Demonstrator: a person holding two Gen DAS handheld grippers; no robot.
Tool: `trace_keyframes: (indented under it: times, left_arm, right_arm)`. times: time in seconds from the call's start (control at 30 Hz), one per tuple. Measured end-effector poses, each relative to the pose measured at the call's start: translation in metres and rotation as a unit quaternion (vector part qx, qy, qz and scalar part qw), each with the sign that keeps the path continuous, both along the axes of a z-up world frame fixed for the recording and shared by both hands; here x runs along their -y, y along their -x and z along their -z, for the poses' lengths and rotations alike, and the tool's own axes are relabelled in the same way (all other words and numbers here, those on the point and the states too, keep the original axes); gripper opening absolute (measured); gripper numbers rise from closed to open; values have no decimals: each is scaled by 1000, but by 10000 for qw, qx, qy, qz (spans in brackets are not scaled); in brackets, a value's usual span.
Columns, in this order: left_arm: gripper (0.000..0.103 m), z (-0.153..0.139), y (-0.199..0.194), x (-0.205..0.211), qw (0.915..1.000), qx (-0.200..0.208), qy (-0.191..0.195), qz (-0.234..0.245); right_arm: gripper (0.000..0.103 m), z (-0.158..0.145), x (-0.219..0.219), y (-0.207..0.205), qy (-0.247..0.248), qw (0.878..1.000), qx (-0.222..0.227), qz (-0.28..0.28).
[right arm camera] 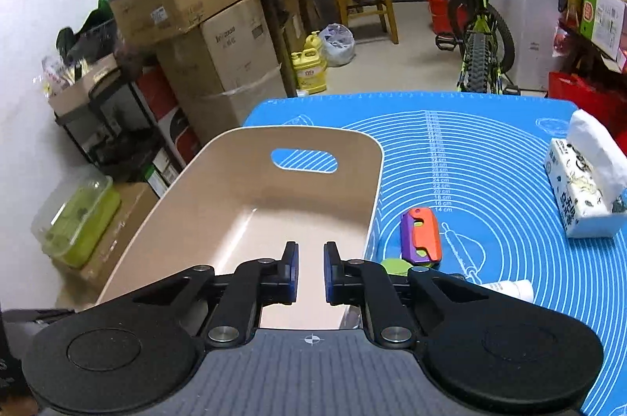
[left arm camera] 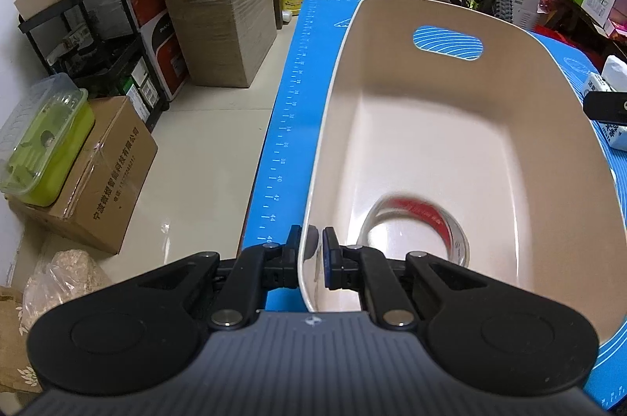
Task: Organize rigid objects
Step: 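Lift the tape roll with the right gripper and drop it into the basket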
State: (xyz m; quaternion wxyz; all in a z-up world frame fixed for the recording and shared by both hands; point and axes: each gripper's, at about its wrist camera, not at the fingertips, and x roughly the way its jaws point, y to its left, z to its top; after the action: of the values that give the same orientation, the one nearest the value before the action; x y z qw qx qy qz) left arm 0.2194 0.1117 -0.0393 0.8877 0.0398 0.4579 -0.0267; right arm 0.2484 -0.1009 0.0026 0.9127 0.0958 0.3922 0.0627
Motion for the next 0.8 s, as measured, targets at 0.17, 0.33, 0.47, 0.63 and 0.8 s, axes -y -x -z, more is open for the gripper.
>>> trace_keyframes:
  times: [0.17, 0.33, 0.47, 0.63, 0.8]
  left_arm:
    - [12, 1, 0, -1, 10000, 9, 17, 9]
    - [12, 1, 0, -2, 10000, 2, 3, 4]
    - [12, 1, -1, -1, 10000, -4, -11, -3]
    - [12, 1, -1, 0, 10000, -6, -22, -5]
    - [12, 1, -1, 0, 10000, -7, -26, -10]
  right_arm:
    - [24, 3, 14, 6, 102, 9998, 70, 148]
    - [27, 7, 45, 11, 75, 9990, -38, 432]
    - [37, 12, 67, 14, 132, 9977, -120, 648]
    - [47, 23, 86, 21, 274, 9961, -211, 810]
    - [54, 41, 110, 25, 341, 9936, -393, 1004]
